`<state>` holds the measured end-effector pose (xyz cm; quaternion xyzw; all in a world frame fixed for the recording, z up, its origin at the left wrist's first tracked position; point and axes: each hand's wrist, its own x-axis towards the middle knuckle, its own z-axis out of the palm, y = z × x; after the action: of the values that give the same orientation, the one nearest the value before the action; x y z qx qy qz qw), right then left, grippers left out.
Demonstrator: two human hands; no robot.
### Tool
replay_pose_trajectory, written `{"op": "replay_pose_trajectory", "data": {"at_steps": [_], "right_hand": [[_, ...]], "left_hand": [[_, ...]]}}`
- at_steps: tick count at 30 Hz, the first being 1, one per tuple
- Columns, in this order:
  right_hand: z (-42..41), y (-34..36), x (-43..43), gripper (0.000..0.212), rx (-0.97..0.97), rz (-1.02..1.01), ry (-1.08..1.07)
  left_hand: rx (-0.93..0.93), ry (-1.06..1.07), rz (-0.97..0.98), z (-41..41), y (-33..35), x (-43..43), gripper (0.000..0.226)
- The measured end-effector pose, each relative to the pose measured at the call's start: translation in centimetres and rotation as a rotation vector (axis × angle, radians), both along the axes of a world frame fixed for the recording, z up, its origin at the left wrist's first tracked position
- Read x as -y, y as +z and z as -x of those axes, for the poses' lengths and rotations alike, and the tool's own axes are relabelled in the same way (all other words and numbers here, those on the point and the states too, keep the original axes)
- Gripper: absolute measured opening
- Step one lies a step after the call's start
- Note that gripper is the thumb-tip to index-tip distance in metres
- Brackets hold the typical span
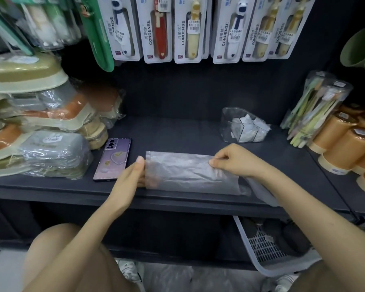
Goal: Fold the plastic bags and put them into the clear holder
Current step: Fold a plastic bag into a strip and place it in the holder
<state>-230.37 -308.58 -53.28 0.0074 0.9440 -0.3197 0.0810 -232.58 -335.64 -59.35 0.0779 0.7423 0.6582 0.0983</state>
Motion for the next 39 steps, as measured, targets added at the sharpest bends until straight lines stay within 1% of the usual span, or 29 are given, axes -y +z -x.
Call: {"op": "replay_pose_trajectory", "data": {"at_steps": [3, 4, 5, 8, 10, 11, 12, 15, 16, 17, 20, 21, 24, 26, 28, 30, 32, 33, 34, 35, 37, 38, 39], "right_hand": [[3.2, -0.6, -0.1, 0.032, 0.044, -0.067, 0.014], [4.1, -1.0, 0.0, 0.034, 0.04, -0.085, 0.015], [4.9, -1.3, 0.0, 0.035, 0.039, -0.094, 0.014], [6.3, -2.4, 0.0, 0.042, 0.06, -0.122, 0.021], [6.7, -3.2, 0.0, 0.037, 0.099, -0.145, 0.032], [6.8, -3.6, 0.0, 0.034, 0.111, -0.154, 0.035], [6.8, -3.9, 0.0, 0.032, 0.116, -0.161, 0.034], [6.9, -4.3, 0.0, 0.031, 0.11, -0.161, 0.026], [6.9, -4.3, -0.1, 0.03, 0.109, -0.156, 0.024], [6.9, -4.2, -0.1, 0.03, 0.11, -0.151, 0.02], [7.0, -4.1, -0.1, 0.035, 0.12, -0.14, 0.013], [7.0, -4.1, -0.1, 0.035, 0.123, -0.141, 0.014], [7.4, -4.5, -0.4, 0.03, 0.122, -0.115, 0.017], [7.4, -4.6, -0.5, 0.03, 0.125, -0.097, 0.018], [7.4, -4.6, -0.6, 0.031, 0.14, -0.107, 0.023], [7.4, -4.3, -0.6, 0.026, 0.152, -0.114, 0.029], [7.3, -3.8, -0.8, 0.016, 0.144, -0.095, 0.011], [7.1, -3.5, -0.9, 0.018, 0.126, -0.085, -0.01], [6.7, -3.4, -0.9, 0.029, 0.069, -0.118, -0.042], [6.2, -3.4, -0.7, 0.038, -0.052, -0.209, -0.069], [4.7, -4.4, 0.4, 0.046, -0.402, -0.433, -0.042], [4.0, -5.2, 1.3, 0.048, -0.526, -0.523, 0.007], [3.3, -6.2, 2.2, 0.05, -0.581, -0.581, 0.062]], "left_hand": [[-0.12, 0.075, 0.14, 0.5, -0.6, -0.8, 0.02], [-0.131, 0.086, 0.189, 0.9, -0.8, -1.0, 0.011], [-0.132, 0.101, 0.244, 1.3, -1.0, -1.1, 0.009], [-0.198, 0.145, 0.429, 2.0, -1.3, -1.6, 0.034], [-0.233, 0.16, 0.557, 2.1, -1.2, -1.9, 0.045], [-0.255, 0.186, 0.617, 2.2, -1.2, -2.0, 0.047], [-0.315, 0.22, 0.681, 2.2, -1.0, -2.0, 0.046], [-0.674, 0.264, 0.866, 2.7, -1.2, -2.2, 0.038], [-0.755, 0.24, 0.883, 2.9, -1.5, -2.4, 0.039], [-0.798, 0.18, 0.878, 3.2, -1.9, -2.8, 0.039], [-0.799, -0.053, 0.874, 3.4, -2.7, -4.2, 0.045], [-0.77, -0.115, 0.891, 3.4, -2.9, -4.7, 0.052], [-0.598, -0.243, 0.981, 3.1, -2.8, -5.5, 0.079], [-0.544, -0.274, 1.045, 3.2, -3.1, -5.7, 0.086], [-0.521, -0.299, 1.101, 3.1, -3.4, -5.7, 0.087], [-0.53, -0.311, 1.148, 3.0, -3.7, -5.6, 0.086], [-0.529, -0.308, 1.17, 2.9, -3.8, -5.7, 0.085], [-0.524, -0.308, 1.175, 2.9, -3.8, -5.7, 0.086], [-0.517, -0.31, 1.18, 2.9, -3.8, -5.8, 0.087], [-0.513, -0.313, 1.187, 2.9, -3.8, -5.8, 0.089], [-0.519, -0.312, 1.205, 2.9, -3.9, -5.9, 0.092], [-0.524, -0.309, 1.213, 2.9, -3.9, -5.9, 0.093], [-0.527, -0.308, 1.22, 2.9, -3.9, -5.9, 0.094]]}}
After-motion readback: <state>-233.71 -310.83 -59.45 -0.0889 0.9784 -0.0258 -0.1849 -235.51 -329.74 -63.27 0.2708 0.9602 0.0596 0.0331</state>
